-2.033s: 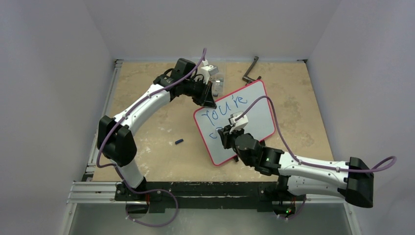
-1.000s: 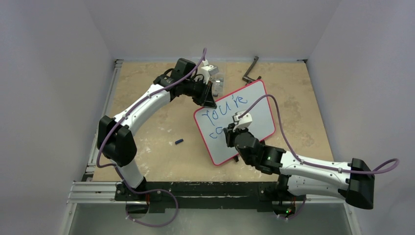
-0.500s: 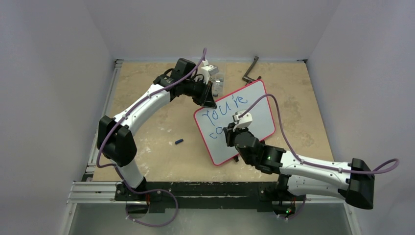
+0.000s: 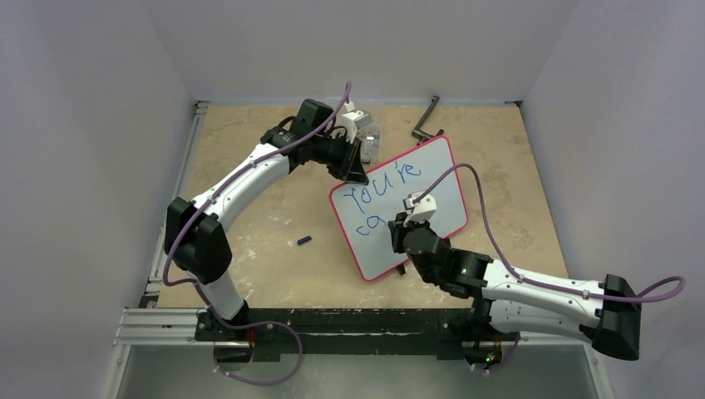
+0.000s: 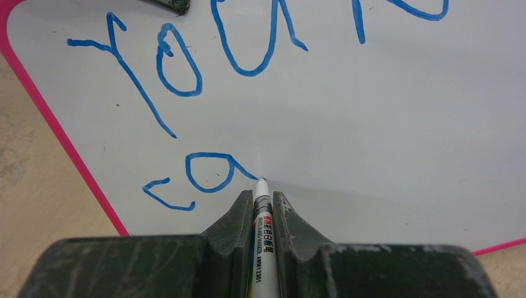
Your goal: Write a sentence on the whiteboard
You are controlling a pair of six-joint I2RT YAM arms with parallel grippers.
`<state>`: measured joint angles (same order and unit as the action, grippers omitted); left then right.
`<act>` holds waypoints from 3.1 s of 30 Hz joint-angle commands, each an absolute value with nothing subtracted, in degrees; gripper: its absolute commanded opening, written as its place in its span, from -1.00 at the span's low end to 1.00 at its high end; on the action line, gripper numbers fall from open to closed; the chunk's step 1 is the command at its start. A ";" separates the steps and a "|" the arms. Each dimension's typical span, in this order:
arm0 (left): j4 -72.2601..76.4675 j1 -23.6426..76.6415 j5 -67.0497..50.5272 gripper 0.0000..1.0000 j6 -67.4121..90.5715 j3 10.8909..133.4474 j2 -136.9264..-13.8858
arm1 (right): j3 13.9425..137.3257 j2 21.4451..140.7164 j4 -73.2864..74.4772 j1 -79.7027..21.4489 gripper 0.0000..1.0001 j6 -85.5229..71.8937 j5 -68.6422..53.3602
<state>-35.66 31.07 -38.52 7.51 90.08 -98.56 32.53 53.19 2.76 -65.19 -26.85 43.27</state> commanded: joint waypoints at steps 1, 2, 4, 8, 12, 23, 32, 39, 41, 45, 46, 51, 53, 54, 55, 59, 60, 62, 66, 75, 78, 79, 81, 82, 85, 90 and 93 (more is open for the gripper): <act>-34.19 30.74 -32.68 -1.00 5.45 89.75 -95.45 | 34.39 51.14 4.55 -64.97 -1.00 -27.97 47.05; -34.09 30.64 -32.67 -1.00 5.45 89.81 -95.47 | 34.76 50.74 4.57 -64.95 -1.00 -27.73 47.29; -34.06 30.70 -32.68 -1.00 5.45 89.74 -95.45 | 35.40 50.01 4.46 -64.95 -1.00 -27.10 47.88; -34.10 30.74 -32.76 -1.00 5.50 89.78 -95.56 | 36.23 50.27 2.48 -63.88 -1.00 -24.53 48.20; -34.04 30.70 -32.78 -1.00 5.54 89.69 -95.45 | 36.58 51.07 0.32 -59.89 -1.00 -23.08 44.34; -34.17 30.68 -32.71 -1.00 5.45 89.76 -95.54 | 37.15 51.88 -2.99 -55.96 -1.00 -21.34 40.43; -34.17 30.75 -32.93 -1.00 5.45 89.87 -95.71 | 34.81 49.00 -1.84 -54.22 -1.00 -22.29 39.30; -34.13 30.68 -32.94 -1.00 5.45 89.89 -95.76 | 33.46 47.36 -1.79 -53.19 -1.00 -22.82 37.61; -34.19 30.70 -32.88 -1.00 5.45 89.90 -95.72 | 33.19 47.01 -1.84 -53.11 -1.00 -22.98 37.25; -34.18 30.68 -33.04 -1.00 5.54 89.87 -95.64 | 32.67 46.48 -1.86 -52.92 -1.00 -23.38 36.75; -34.18 30.69 -32.98 -1.00 5.48 89.85 -95.63 | 32.61 46.34 -1.89 -52.91 -1.00 -23.47 36.74; -34.19 30.68 -32.89 -1.00 5.47 89.89 -95.63 | 32.31 45.90 -2.27 -52.53 -1.00 -23.32 36.01; -34.11 30.68 -32.91 -1.00 5.45 89.91 -95.64 | 32.19 46.03 -2.58 -52.39 -1.00 -23.26 35.66; -34.17 30.72 -32.94 -1.00 5.45 89.87 -95.64 | 32.17 46.11 -2.87 -52.31 -1.00 -23.22 35.44; -34.19 30.76 -32.92 -1.00 5.45 89.89 -95.63 | 32.14 46.02 -3.13 -52.14 -1.00 -23.25 35.17; -34.18 30.72 -32.92 -1.00 5.45 89.87 -95.65 | 32.09 46.18 -4.56 -51.57 -1.00 -22.66 33.93; -34.14 30.69 -32.92 -1.00 5.40 89.90 -95.63 | 32.20 46.41 -4.89 -51.40 -1.00 -22.53 33.65; -34.18 30.69 -33.06 -1.00 5.55 89.99 -95.71 | 32.49 46.92 -5.19 -51.05 -1.00 -22.43 33.00; -34.10 30.67 -33.19 -1.00 5.54 89.98 -95.56 | 32.70 47.85 -6.24 -50.63 -1.00 -22.57 31.54; -34.10 30.72 -33.07 -1.00 5.62 90.00 -95.67 | 30.26 45.55 -8.26 -50.61 -1.00 -21.76 24.37; -34.10 30.68 -33.14 -1.00 5.69 90.08 -95.67 | 29.24 44.94 -8.60 -50.63 -1.00 -21.24 22.47; -34.08 30.70 -33.17 -1.00 5.73 90.09 -95.63 | 29.22 45.23 -8.61 -50.63 -1.00 -21.16 21.82; -34.10 30.74 -33.21 -1.00 5.87 90.09 -95.63 | 29.19 46.03 -8.75 -50.63 -1.00 -21.30 21.05; -34.10 30.68 -33.18 -1.00 5.89 90.09 -95.60 | 29.18 46.39 -8.89 -50.63 -1.00 -21.46 20.93; -34.10 30.68 -33.20 -1.00 5.89 90.01 -95.54 | 29.11 47.35 -9.39 -50.65 -1.00 -21.76 21.46; -34.10 30.68 -33.24 -1.00 5.89 90.05 -95.54 | 29.70 49.32 -7.50 -50.62 -1.00 -22.50 23.67; -34.10 30.73 -33.23 -1.00 5.93 90.06 -95.45 | 29.34 49.88 -6.10 -50.63 -1.00 -23.56 24.22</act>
<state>-35.75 31.20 -38.09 7.84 90.08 -98.21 29.26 48.75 -7.16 -50.87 -22.52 22.96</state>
